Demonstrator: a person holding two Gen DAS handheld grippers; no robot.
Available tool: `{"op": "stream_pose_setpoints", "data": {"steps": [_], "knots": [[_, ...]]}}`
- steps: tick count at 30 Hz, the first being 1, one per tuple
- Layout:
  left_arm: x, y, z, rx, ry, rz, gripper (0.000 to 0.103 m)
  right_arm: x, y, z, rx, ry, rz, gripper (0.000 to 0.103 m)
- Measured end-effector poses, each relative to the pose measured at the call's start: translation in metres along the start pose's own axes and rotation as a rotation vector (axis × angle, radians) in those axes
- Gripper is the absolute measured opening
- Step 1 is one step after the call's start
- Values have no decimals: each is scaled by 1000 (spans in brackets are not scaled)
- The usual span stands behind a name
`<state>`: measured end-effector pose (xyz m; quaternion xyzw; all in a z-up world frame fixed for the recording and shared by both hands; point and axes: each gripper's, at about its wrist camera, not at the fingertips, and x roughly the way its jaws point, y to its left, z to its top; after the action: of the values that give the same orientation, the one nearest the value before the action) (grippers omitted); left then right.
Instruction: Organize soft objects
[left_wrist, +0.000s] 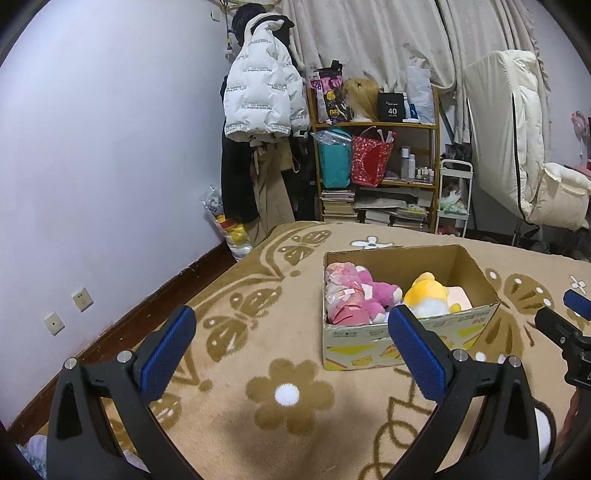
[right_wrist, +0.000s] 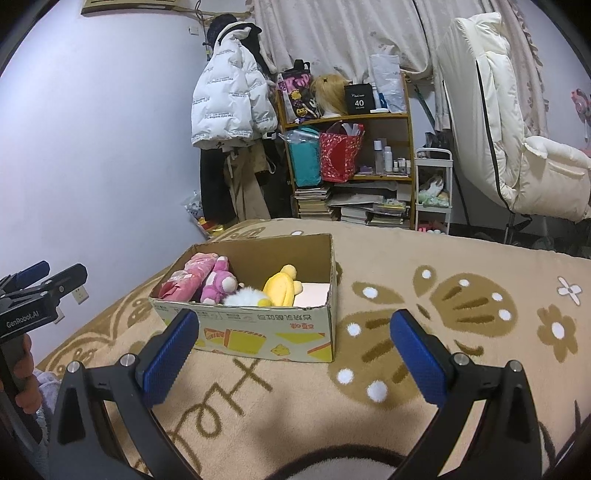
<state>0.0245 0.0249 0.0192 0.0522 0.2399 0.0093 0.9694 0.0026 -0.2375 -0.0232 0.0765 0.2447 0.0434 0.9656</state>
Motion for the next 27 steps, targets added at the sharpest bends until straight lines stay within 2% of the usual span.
{"op": "stream_pose_setpoints", "data": {"steps": [27], "knots": [[4,-2,2,7,19,5,103,0,2,-1,-3,0,-3,103]]}}
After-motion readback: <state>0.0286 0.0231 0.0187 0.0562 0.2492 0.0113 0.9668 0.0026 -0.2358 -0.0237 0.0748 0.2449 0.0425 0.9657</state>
